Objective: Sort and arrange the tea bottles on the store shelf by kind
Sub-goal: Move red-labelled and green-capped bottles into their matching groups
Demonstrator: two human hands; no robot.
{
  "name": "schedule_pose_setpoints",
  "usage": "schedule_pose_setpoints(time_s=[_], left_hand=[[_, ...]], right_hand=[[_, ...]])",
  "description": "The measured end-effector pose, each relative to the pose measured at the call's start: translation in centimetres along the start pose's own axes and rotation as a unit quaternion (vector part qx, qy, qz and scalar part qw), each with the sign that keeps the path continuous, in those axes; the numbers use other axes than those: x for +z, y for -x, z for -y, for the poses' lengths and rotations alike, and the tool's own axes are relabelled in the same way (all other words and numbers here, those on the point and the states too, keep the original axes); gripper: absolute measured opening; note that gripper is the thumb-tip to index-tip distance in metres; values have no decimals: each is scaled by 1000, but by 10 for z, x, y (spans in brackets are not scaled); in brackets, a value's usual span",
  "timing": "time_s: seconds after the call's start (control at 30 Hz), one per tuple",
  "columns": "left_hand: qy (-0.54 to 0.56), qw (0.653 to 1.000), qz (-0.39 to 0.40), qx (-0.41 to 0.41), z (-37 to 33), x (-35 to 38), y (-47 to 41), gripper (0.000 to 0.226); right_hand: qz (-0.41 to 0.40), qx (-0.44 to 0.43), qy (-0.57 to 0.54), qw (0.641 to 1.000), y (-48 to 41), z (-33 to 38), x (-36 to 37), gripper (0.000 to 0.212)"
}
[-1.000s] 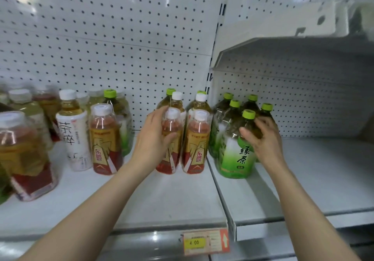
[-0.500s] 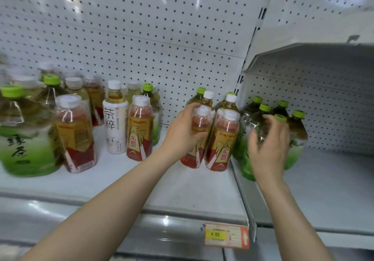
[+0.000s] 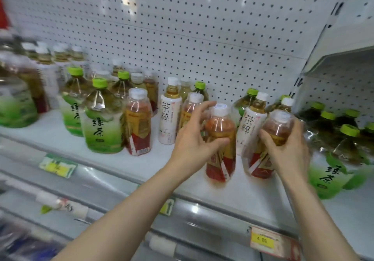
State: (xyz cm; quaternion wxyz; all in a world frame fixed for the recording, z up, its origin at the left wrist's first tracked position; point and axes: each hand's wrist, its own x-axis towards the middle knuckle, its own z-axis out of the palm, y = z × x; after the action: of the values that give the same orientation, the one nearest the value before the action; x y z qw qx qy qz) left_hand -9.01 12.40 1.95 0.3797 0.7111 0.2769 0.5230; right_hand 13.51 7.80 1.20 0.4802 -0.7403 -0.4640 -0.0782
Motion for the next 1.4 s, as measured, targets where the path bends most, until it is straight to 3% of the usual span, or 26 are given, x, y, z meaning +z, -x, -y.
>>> schedule_pose_setpoints(time_s=[0.27,0.53,0.67,0.8,0.87,1.07,1.2,1.4], left_hand=[[-13,999,-37,7,-17,-125,43,74],[-64,995,-71,-11,6,-290,81,74],[-92,991,-99,-12,24,-364,89,74],[-124,986,-111,-17,41,-415,80,74],[-140,983,-114,-19,48,-432,69,74],[-154,981,-116,-24,74,-445,8,78],[-184,978,-94,-40,105,-433,-41,79],[-131,989,-55,-51,154,-418,-96,76]], right_hand=[[17,-34,-116,993,58,111,30,74],[20,-62,-179,982,123,224,92,48],[10,-60,-182,981,150,269,126,75],[20,-56,-182,981,163,304,153,68],[27,-65,-176,982,162,318,162,51],[26,-88,-183,979,143,352,184,44],[31,-91,-175,980,133,360,198,68],[49,-93,-118,987,132,364,215,73]])
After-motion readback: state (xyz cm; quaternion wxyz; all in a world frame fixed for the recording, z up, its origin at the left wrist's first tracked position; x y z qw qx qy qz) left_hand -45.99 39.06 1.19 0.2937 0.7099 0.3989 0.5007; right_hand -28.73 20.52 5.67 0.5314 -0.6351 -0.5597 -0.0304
